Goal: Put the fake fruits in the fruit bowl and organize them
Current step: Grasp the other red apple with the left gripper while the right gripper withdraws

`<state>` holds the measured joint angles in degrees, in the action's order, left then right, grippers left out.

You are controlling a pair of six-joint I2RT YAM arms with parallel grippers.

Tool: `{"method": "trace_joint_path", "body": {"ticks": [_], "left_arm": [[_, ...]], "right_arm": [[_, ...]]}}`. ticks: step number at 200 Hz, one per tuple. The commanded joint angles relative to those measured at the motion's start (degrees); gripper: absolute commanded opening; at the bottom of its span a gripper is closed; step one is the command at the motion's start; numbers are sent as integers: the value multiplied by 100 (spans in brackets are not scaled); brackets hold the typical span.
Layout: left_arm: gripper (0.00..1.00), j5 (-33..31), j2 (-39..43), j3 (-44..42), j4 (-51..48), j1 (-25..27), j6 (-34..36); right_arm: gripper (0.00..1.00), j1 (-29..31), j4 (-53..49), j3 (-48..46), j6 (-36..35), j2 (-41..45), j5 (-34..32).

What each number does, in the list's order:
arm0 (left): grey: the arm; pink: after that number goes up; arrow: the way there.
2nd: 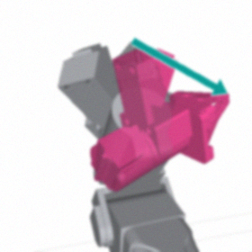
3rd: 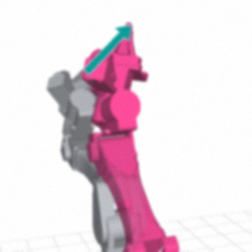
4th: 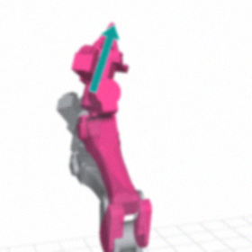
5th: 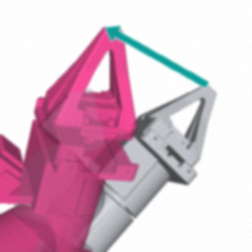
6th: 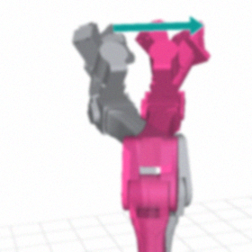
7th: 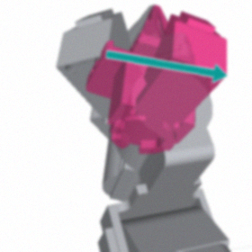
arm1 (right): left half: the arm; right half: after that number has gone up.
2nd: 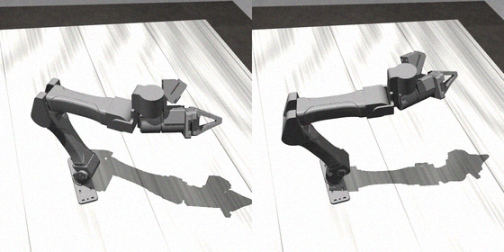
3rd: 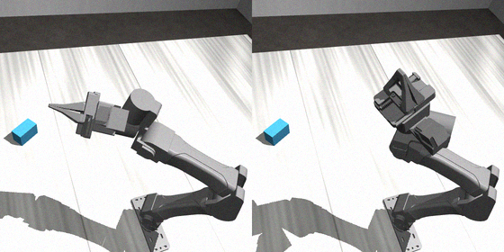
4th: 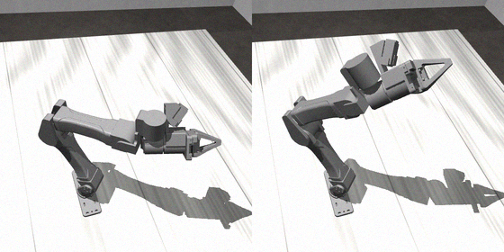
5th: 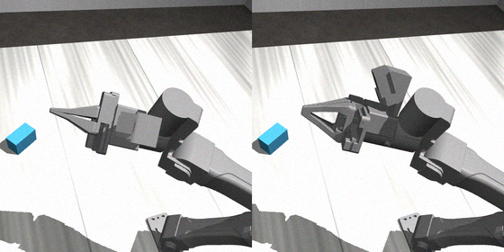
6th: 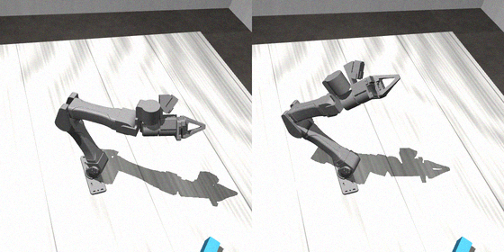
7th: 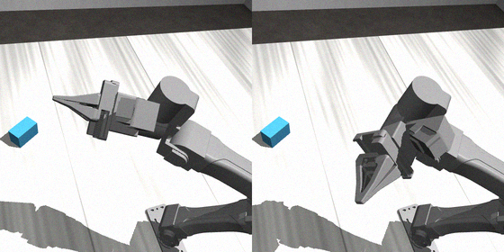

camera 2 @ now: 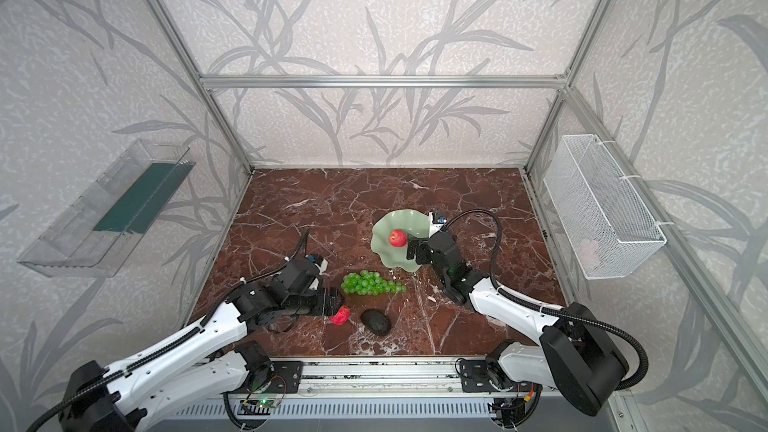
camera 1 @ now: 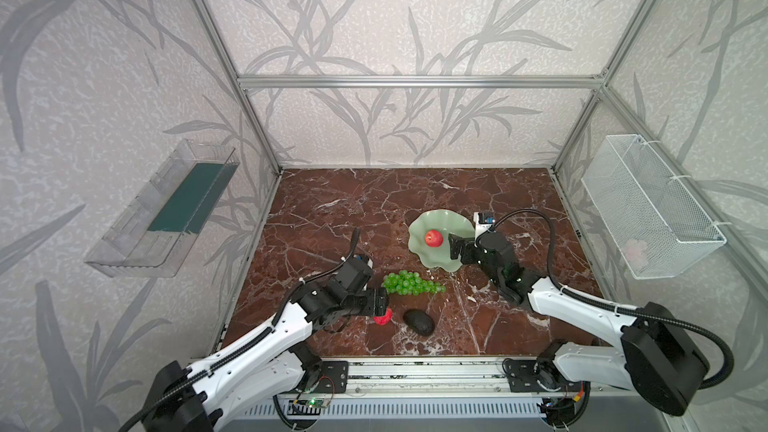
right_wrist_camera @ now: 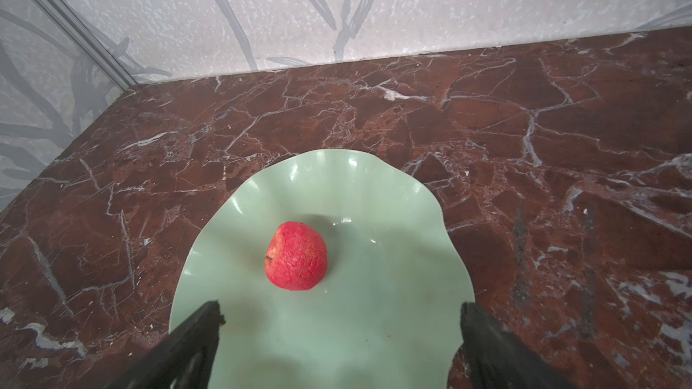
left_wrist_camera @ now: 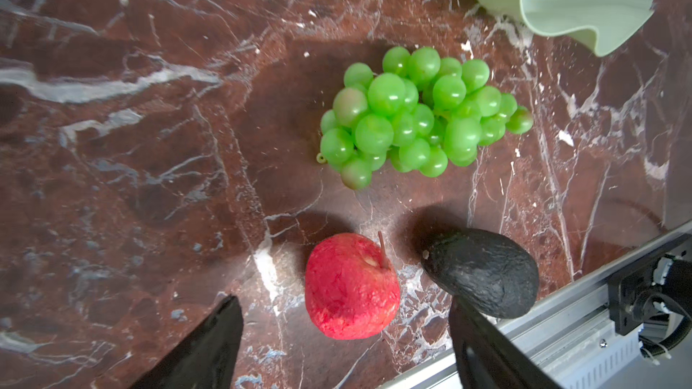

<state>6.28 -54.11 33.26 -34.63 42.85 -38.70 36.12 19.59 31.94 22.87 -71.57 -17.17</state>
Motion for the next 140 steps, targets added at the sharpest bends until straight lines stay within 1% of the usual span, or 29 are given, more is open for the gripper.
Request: {"method": "trace_joint_path", "body": {"ticks": [1, 30, 62, 99, 140], "left_arm": [[86, -117, -398, 15, 30, 231, -286], [86, -219, -836, -93, 167, 509, -394], [86, -338, -954, -222, 435, 509, -470], [85, -426, -1180, -150, 581, 508, -380], [80, -327, -1551, 32, 620, 511, -213]], "right_arm": [[99, -34, 189, -78, 80, 133, -102], [99, -63, 254, -234, 116, 246, -179], [99, -110, 255, -348, 149, 351, -199], [99, -171, 239, -410, 130, 445, -198], [99, -194, 216, -474, 138, 511, -199]]}}
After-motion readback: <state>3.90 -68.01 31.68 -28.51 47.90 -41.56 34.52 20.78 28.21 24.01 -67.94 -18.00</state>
